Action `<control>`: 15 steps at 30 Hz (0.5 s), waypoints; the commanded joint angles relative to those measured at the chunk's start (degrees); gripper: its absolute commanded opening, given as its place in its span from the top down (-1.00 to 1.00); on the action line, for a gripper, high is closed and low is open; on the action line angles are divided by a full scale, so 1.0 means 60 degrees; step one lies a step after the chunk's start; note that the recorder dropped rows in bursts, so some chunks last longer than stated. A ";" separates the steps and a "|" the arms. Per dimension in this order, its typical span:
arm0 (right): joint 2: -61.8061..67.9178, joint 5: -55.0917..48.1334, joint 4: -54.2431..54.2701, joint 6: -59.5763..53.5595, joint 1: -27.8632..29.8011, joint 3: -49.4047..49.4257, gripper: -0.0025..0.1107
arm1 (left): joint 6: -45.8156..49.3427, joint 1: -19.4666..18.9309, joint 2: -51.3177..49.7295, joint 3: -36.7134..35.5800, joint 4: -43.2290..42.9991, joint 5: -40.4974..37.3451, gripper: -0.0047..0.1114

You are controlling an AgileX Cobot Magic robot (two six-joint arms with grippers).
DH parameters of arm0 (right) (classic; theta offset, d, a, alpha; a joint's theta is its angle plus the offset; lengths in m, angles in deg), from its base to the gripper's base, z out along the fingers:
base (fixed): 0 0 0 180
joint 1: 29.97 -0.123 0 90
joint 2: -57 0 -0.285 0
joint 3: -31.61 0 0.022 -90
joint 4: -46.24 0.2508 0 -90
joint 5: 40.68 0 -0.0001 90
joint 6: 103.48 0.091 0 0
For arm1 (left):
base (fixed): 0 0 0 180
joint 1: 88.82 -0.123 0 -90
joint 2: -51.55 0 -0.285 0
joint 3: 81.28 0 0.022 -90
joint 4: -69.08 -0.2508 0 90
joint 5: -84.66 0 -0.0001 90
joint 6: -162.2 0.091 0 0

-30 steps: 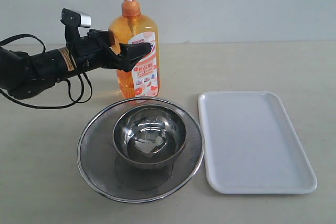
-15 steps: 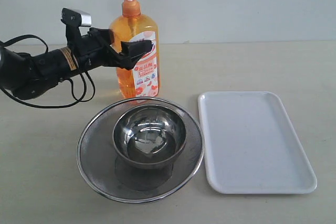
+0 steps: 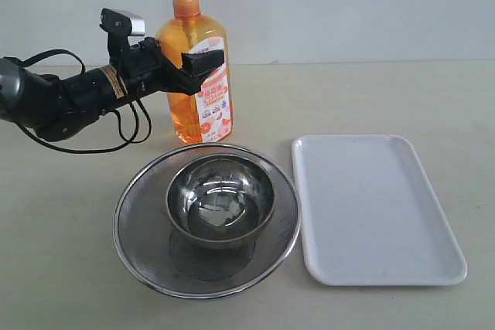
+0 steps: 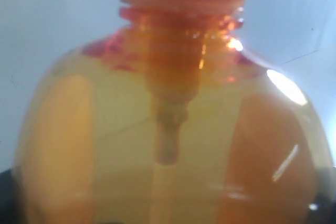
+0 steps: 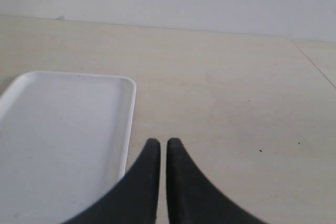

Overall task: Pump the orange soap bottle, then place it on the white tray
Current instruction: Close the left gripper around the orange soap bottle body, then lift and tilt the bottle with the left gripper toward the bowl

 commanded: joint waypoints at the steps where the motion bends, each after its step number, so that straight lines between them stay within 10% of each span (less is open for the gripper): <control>1: -0.0043 0.0085 -0.0024 0.0001 0.0023 -0.0002 0.91 | 0.0131 0.0035 0.0019 0.0050 0.0030 -0.0350 0.84; 15: -0.0043 0.0088 -0.0024 0.0001 0.0023 -0.0002 0.91 | 0.2130 -0.0460 0.3897 -0.3410 0.2227 -0.0350 0.84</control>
